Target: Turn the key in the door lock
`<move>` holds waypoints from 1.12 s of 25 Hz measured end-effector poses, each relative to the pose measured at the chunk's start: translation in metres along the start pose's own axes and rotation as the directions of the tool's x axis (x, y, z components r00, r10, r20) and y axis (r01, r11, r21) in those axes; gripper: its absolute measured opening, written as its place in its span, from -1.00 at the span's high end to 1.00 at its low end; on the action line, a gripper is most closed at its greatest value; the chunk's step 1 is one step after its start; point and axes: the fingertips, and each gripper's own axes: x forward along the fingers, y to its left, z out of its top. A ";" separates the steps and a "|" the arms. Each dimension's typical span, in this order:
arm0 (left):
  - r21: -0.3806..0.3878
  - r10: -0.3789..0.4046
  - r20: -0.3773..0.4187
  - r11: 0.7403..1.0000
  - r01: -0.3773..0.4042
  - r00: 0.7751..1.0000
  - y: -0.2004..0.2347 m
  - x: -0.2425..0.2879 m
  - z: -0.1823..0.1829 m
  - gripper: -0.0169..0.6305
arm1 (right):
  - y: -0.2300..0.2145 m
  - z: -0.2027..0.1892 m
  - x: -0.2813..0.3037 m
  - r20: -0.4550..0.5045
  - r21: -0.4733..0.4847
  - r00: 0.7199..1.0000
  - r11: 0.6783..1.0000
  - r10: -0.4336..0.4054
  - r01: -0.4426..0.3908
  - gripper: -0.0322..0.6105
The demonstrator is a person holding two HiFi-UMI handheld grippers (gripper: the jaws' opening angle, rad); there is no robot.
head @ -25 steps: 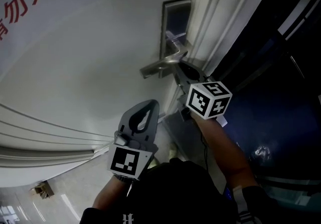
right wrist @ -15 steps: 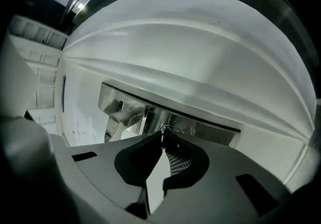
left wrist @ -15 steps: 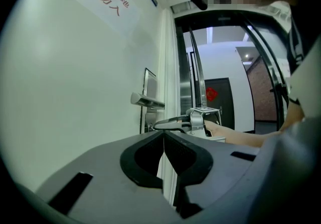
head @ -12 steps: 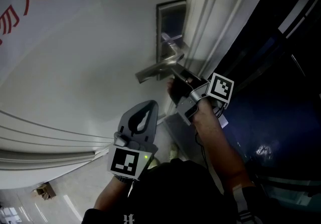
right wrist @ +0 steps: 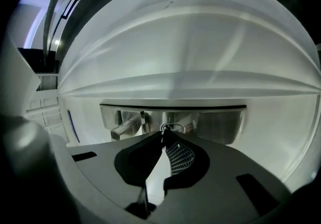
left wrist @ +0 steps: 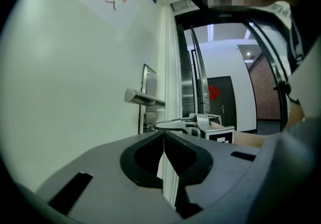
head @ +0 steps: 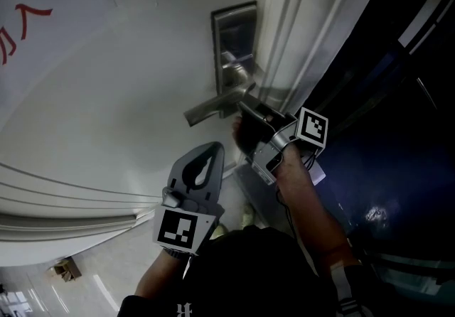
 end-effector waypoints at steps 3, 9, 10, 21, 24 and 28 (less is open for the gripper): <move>0.000 0.007 -0.005 1.000 -0.007 1.000 -0.001 0.004 -0.001 0.92 | 0.000 -0.001 0.001 -0.014 0.058 0.999 0.997 0.041 -0.040 0.83; 0.003 0.025 -0.018 1.000 -0.025 1.000 -0.004 0.013 -0.003 0.92 | 0.003 -0.001 0.001 -0.031 0.102 0.992 0.987 0.124 -0.121 0.83; 0.002 0.028 -0.020 1.000 -0.028 0.999 -0.004 0.014 -0.004 0.92 | 0.003 -0.002 0.000 -0.036 0.095 0.991 0.988 0.128 -0.124 0.83; -0.028 0.018 -0.029 0.999 -0.019 0.999 -0.015 0.028 -0.008 0.92 | 0.005 -0.016 -0.026 -0.129 -0.063 0.984 0.990 0.119 -0.128 0.83; -0.037 0.013 -0.024 0.999 -0.014 1.000 -0.018 0.030 -0.007 0.92 | 0.009 -0.018 -0.034 -0.156 -0.235 0.986 0.967 0.066 -0.102 0.83; -0.034 0.017 -0.012 0.999 -0.018 1.000 -0.021 0.031 -0.003 0.92 | 0.019 -0.018 -0.043 -0.156 -0.561 0.986 0.827 -0.058 -0.041 0.83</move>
